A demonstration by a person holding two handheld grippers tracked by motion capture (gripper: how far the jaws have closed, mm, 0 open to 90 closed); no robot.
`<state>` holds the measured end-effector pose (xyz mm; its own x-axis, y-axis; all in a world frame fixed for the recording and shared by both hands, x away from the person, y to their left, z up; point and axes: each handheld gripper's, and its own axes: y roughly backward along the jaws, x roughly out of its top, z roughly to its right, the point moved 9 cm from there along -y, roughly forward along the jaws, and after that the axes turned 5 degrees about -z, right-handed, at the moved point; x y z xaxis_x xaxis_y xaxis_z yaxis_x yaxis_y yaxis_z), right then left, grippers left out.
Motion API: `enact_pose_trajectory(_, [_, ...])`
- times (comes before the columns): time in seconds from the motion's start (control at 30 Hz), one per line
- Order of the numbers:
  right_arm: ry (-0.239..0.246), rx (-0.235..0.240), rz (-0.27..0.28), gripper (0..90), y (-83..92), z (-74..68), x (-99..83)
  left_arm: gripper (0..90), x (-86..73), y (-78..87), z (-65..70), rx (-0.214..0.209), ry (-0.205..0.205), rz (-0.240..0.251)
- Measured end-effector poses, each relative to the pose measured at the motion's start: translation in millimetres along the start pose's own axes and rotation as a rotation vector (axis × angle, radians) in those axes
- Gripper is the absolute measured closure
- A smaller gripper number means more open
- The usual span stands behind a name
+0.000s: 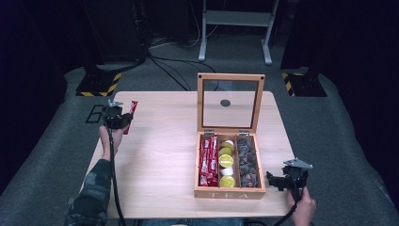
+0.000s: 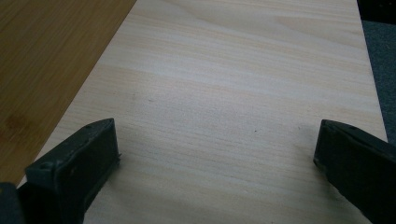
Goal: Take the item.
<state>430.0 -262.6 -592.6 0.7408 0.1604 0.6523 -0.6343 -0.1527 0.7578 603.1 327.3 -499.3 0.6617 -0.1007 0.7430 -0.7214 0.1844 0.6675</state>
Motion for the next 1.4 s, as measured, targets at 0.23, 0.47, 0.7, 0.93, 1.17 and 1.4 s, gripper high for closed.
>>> enact_pose_trajectory(0.23, [0.0,0.0,0.002,0.0,0.0,0.0,0.1,80.9,-4.3,-9.1,-8.2,0.018,0.011,-0.013])
enact_pose_trajectory(0.47, [0.0,0.0,0.001,0.0,0.0,0.0,0.1,80.9,-10.7,-19.4,-17.3,0.026,0.036,-0.029])
enact_pose_trajectory(0.7, [0.0,0.0,0.002,0.0,0.0,0.0,0.1,80.9,-16.2,-29.5,-22.8,0.04,0.051,-0.046])
enact_pose_trajectory(0.93, [0.0,0.0,0.002,0.0,0.0,0.0,0.1,80.9,-23.7,-39.2,-29.0,0.056,0.056,-0.079])
enact_pose_trajectory(1.17, [0.0,0.0,0.002,0.0,0.0,0.0,0.1,80.8,-29.6,-46.9,-35.7,0.078,0.059,-0.099])
enact_pose_trajectory(1.4, [0.0,0.001,0.002,0.0,0.0,0.0,0.1,80.7,-34.0,-54.2,-38.2,0.089,0.059,-0.111])
